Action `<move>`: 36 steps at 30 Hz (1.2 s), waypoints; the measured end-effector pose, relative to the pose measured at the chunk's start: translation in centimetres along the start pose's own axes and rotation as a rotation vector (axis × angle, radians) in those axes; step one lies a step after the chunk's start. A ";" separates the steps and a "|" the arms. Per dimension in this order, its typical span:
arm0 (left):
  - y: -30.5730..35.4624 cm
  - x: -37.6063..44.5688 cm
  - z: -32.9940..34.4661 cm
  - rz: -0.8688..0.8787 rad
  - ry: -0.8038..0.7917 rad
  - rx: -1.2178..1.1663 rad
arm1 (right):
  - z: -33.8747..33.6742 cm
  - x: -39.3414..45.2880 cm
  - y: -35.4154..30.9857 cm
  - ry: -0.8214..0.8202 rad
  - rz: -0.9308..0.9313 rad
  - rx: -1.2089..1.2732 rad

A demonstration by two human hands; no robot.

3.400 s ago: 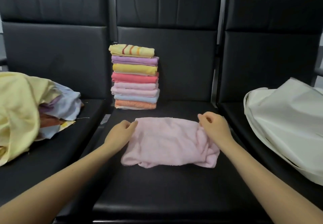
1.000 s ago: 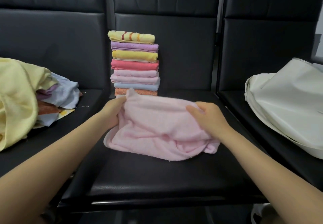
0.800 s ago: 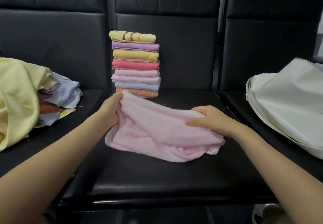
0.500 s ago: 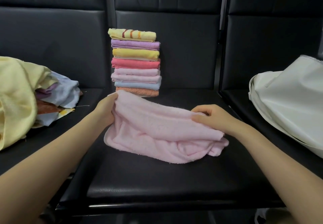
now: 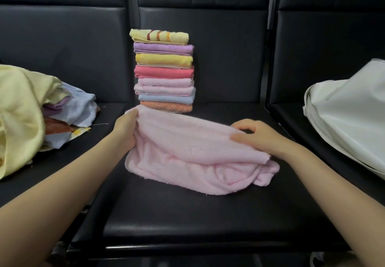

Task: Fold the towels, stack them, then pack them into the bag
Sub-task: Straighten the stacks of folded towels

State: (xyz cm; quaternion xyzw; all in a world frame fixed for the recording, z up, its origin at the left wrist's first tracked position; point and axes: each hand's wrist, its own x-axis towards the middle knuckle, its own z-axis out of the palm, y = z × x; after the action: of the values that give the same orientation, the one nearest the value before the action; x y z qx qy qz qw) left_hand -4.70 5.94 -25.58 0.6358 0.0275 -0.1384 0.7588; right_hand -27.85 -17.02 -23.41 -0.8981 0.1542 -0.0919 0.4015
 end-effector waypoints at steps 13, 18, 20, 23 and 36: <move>-2.4 3.4 2.3 0.456 -0.041 0.702 | -1.0 9.8 3.1 0.624 0.277 -0.020; -2.5 3.3 2.1 0.403 -0.108 0.857 | 0.1 7.4 4.5 0.517 0.372 -0.040; -2.1 2.7 1.2 0.366 -0.096 0.880 | 0.0 4.7 4.2 0.531 0.265 0.018; -1.9 0.9 -0.7 0.301 -0.091 0.876 | 0.4 1.1 2.4 0.414 0.144 0.020; -1.8 -8.3 -5.0 0.204 -0.376 1.040 | 3.6 -4.2 -0.5 0.121 0.363 -0.588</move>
State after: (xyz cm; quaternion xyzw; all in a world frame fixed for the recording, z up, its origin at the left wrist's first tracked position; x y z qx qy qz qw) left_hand -12.41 12.00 -26.47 0.8900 -0.2416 -0.1707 0.3469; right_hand -30.64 -12.70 -25.60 -0.9262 0.3549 -0.0237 0.1254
